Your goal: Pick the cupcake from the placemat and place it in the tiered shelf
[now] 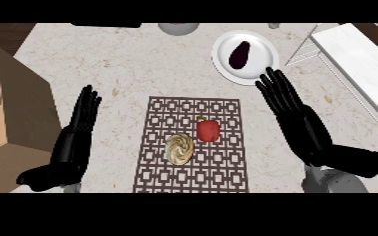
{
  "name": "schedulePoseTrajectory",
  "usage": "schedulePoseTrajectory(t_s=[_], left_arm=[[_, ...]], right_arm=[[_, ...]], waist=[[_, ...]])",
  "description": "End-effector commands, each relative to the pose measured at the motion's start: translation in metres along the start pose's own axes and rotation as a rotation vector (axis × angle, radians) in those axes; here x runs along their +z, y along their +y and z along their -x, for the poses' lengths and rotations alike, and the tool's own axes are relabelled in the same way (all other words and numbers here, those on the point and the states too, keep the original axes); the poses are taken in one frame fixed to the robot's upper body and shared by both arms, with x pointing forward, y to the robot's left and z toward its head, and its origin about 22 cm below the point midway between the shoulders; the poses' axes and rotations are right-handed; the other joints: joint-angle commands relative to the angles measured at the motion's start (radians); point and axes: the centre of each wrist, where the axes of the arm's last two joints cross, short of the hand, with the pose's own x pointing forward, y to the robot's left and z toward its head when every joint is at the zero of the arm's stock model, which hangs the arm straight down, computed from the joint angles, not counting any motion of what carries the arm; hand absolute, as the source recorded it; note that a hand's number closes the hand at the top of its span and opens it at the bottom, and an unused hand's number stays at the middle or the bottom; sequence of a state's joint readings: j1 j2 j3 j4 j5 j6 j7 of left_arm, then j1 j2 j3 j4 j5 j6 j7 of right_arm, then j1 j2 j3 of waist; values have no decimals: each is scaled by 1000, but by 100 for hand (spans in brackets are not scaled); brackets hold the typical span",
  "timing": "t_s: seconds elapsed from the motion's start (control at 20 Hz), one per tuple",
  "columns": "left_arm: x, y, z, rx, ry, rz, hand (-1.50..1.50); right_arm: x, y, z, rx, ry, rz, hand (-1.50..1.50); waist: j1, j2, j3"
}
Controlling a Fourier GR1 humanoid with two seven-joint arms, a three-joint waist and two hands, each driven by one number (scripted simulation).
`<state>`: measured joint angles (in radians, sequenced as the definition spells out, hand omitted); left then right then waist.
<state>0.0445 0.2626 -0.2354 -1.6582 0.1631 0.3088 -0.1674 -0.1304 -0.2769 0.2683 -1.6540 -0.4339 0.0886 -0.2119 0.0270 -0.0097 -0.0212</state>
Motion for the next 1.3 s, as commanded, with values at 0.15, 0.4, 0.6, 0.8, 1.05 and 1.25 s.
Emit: schedulePoseTrajectory(t_s=[0.15,0.4,0.6,0.8,1.05,1.25], left_arm=[[-38,3,2,-121,39,73,0],[-27,6,4,-130,81,113,0],[-41,-4,-2,-134,110,176,0],[-45,-18,5,-121,137,193,0],[-65,-15,9,-144,145,172,0],[-59,-24,3,-152,160,191,0]], right_arm=[[-64,25,4,175,167,-34,-150],[-31,-40,2,509,289,154,150],[-25,4,62,548,236,462,-150],[-12,29,98,458,107,566,-150],[-19,18,83,341,128,313,-150],[-25,33,60,495,245,122,-150]], waist=[[-20,17,20],[-59,13,-10],[-30,24,21],[-26,15,23],[-31,11,21],[-34,5,20]])
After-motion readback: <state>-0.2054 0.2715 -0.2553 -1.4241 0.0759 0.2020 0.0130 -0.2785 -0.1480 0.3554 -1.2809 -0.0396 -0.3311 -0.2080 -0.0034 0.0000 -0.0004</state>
